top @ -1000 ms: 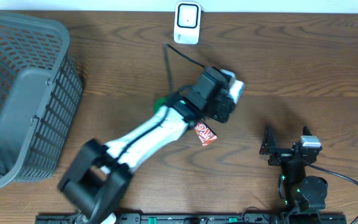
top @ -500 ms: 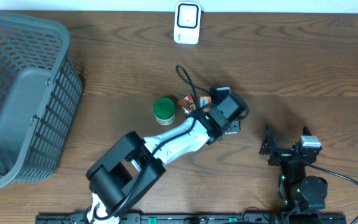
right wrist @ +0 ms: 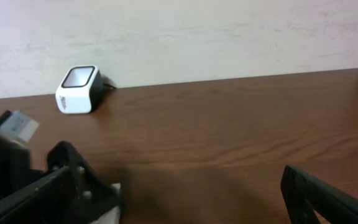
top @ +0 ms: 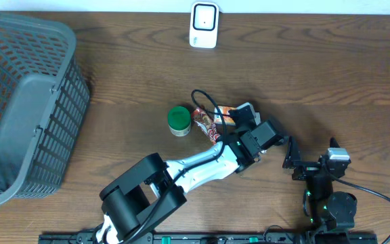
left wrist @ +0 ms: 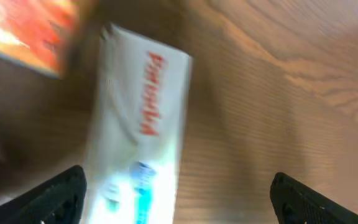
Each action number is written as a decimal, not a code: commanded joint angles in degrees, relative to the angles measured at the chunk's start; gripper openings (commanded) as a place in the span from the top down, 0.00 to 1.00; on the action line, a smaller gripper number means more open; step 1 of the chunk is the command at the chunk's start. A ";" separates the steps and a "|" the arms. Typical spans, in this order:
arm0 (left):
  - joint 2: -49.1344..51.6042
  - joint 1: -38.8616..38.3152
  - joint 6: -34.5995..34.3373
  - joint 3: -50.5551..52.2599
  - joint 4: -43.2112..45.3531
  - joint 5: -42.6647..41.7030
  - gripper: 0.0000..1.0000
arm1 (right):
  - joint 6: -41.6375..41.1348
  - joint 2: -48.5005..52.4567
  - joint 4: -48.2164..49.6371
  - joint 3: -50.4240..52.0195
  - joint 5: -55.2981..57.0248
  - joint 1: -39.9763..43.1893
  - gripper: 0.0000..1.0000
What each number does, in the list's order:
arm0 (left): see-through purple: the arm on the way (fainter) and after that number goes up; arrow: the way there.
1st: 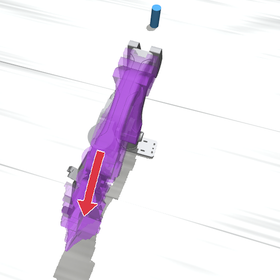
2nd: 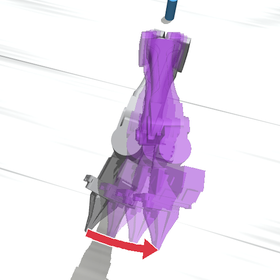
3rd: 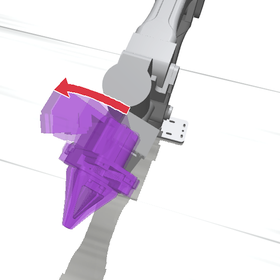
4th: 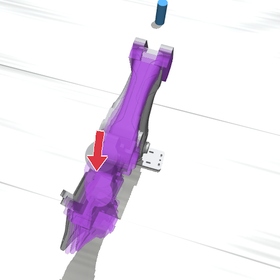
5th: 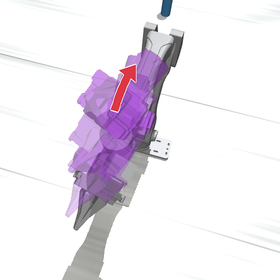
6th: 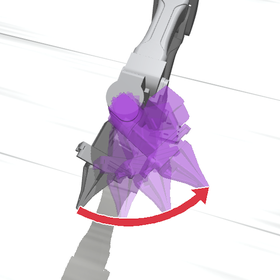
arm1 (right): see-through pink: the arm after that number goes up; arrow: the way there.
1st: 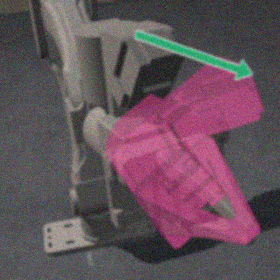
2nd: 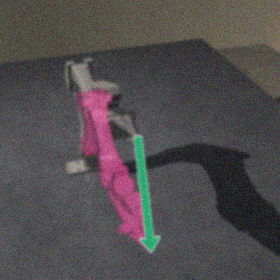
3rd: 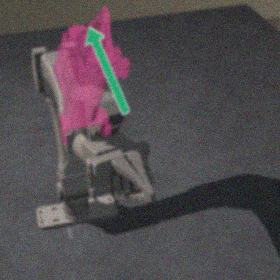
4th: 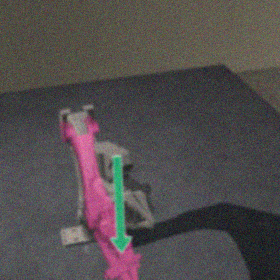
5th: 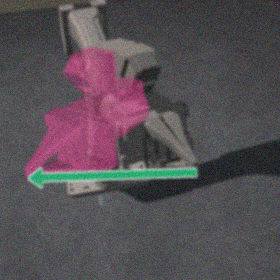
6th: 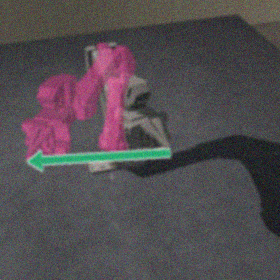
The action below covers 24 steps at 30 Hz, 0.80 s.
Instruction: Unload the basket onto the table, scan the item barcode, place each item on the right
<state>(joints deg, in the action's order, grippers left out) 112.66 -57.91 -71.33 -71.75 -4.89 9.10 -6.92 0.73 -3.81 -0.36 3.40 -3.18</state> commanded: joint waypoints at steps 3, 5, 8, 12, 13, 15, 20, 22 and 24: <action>-8.74 6.36 23.65 -0.63 -5.95 11.41 0.02 | 0.76 -0.07 -0.24 0.04 -0.04 0.09 0.01; -11.82 9.55 32.37 -0.81 -6.29 10.88 0.02 | 0.76 -0.07 -0.24 0.04 -0.04 0.09 0.01; -17.64 13.75 45.20 -1.95 -7.06 8.61 0.01 | 0.74 -0.07 -0.24 0.04 -0.04 0.09 0.01; -27.63 17.20 62.79 -5.03 -7.02 7.69 0.02 | 0.76 -0.07 -0.24 0.04 -0.04 0.09 0.01; -30.40 17.88 67.89 -6.27 -7.04 7.74 0.02 | 0.76 -0.07 -0.24 0.04 -0.04 0.09 0.01; -35.32 19.23 75.73 -8.76 -6.95 9.46 0.02 | 0.74 -0.07 -0.24 0.04 -0.04 0.09 0.01; -43.39 25.03 85.09 -15.13 -6.97 14.53 0.02 | 0.76 -0.07 -0.24 0.04 -0.04 0.09 0.01; -45.97 27.91 84.78 -17.38 -9.35 14.19 0.02 | 0.76 -0.07 -0.24 0.04 -0.04 0.09 0.01; -48.15 29.66 84.74 -17.99 -12.31 14.08 0.02 | 0.76 -0.07 -0.24 0.04 -0.04 0.09 0.01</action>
<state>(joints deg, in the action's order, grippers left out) 66.15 -30.35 7.70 -88.92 -14.57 21.58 -6.92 0.73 -3.81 -0.36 3.42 -3.18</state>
